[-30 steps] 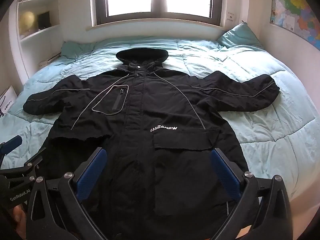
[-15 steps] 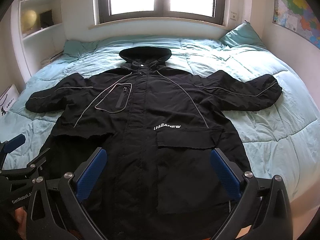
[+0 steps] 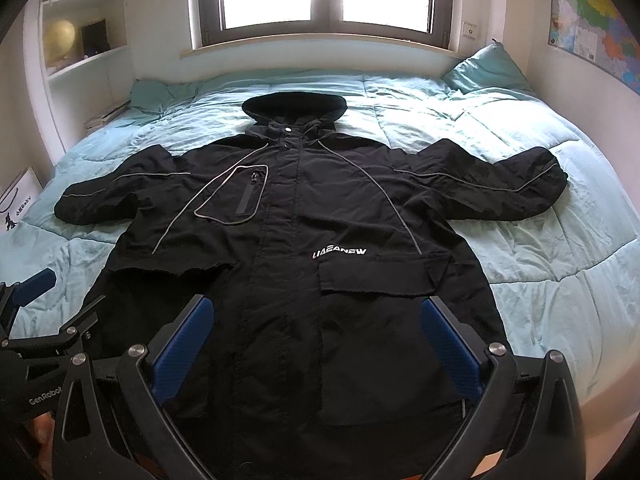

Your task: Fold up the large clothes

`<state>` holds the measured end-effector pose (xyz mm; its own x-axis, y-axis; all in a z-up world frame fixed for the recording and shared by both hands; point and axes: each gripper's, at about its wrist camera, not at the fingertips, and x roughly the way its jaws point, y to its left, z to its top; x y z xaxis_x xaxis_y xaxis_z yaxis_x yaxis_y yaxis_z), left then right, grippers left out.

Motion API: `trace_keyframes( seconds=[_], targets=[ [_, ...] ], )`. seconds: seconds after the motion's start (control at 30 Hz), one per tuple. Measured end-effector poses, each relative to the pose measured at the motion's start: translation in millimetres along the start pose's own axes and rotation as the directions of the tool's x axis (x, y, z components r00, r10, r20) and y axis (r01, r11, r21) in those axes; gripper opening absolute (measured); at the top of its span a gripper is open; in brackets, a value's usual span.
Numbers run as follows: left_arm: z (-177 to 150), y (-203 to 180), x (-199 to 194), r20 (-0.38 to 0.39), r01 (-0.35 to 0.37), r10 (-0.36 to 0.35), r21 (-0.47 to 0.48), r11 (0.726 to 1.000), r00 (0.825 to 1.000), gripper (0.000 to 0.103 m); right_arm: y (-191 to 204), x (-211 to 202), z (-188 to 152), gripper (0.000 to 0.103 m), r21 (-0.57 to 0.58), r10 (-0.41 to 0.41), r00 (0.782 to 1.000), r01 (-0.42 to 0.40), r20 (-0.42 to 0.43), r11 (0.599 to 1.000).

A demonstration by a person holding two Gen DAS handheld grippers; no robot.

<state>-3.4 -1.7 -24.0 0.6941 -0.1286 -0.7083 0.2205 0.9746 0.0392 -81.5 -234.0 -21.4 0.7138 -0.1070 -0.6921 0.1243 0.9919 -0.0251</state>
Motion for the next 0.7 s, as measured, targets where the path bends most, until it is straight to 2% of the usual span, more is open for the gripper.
trace_keyframes(
  seconds=[0.3,0.43,0.7],
  targets=[
    [1,2,-1,-0.001,-0.002,0.002,-0.012,1.0,1.0,0.096,1,1,0,0.103,0.002,0.004,1.0,-0.004,-0.003,1.0],
    [3,6,-1,-0.02,0.039,-0.04,-0.049,0.998,0.999,0.096,1,0,0,0.103,0.008,0.014,1.0,-0.014,-0.007,1.0],
    [4,5,-18,0.025,-0.035,0.036,-0.044,0.998,0.999,0.096,-3,-14,-1,0.103,0.018,0.038,0.999,-0.038,0.026,0.999]
  ],
)
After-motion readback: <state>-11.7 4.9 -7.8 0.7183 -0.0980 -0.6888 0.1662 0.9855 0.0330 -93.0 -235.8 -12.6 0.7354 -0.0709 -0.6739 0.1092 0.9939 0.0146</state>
